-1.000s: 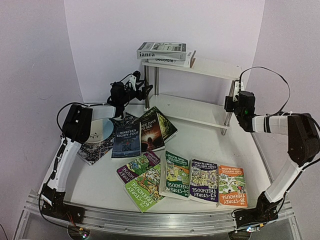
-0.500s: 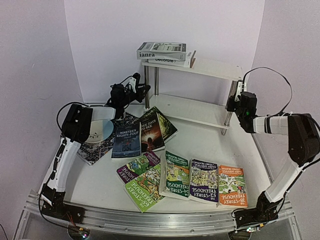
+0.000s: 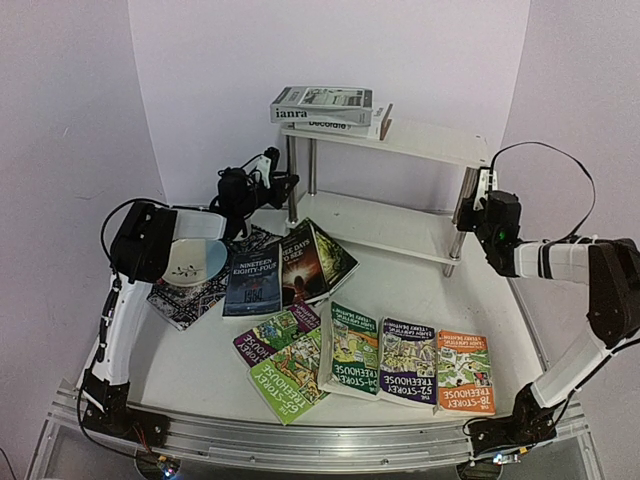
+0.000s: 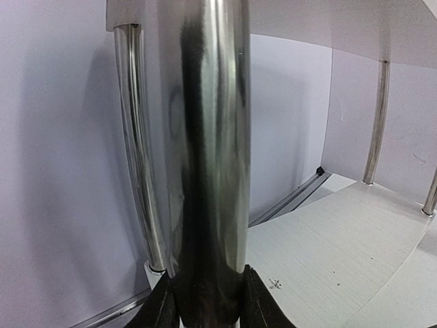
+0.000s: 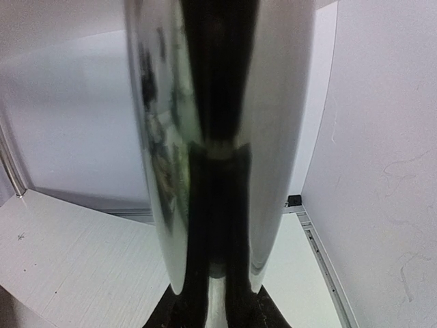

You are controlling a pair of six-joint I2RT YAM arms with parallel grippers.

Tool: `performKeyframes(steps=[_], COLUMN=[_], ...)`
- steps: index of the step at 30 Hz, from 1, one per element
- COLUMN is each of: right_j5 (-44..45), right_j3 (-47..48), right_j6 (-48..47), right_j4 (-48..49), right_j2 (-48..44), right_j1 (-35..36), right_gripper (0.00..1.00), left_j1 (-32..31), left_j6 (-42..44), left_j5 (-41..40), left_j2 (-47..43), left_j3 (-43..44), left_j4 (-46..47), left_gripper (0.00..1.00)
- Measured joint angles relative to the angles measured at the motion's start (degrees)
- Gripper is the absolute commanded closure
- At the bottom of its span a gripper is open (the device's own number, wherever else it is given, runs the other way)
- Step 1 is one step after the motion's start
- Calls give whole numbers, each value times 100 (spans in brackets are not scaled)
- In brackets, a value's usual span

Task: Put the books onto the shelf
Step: Adjust the shelf at the corner of the board, then adjust the book pile.

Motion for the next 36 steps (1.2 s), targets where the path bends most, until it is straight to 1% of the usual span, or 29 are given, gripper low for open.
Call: performKeyframes(steps=[3, 7, 10, 29, 34, 36], right_j5=[-84, -155, -153, -181, -260, -280], right_j3=[-144, -376, -495, -675, -780, -836], right_j6=[-13, 9, 45, 131, 131, 129], right_j4=[39, -115, -272, -825, -1038, -1117], right_j2=[-119, -448, -678, -1244, -1514, -1630], right_j1=[21, 37, 30, 15, 22, 26], right_gripper=[75, 75, 75, 73, 70, 65], left_j1=[-28, -38, -71, -197, -343, -400], left_j6=[64, 133, 170, 286, 286, 286], left_j5=[-163, -4, 47, 33, 35, 35], left_j2=[-188, -617, -818, -1583, -1805, -1897], left_j3=[-259, -835, -1108, -2085, -2327, -2453], left_j4=[-38, -10, 15, 179, 255, 269], left_gripper=[70, 70, 69, 67, 64, 62])
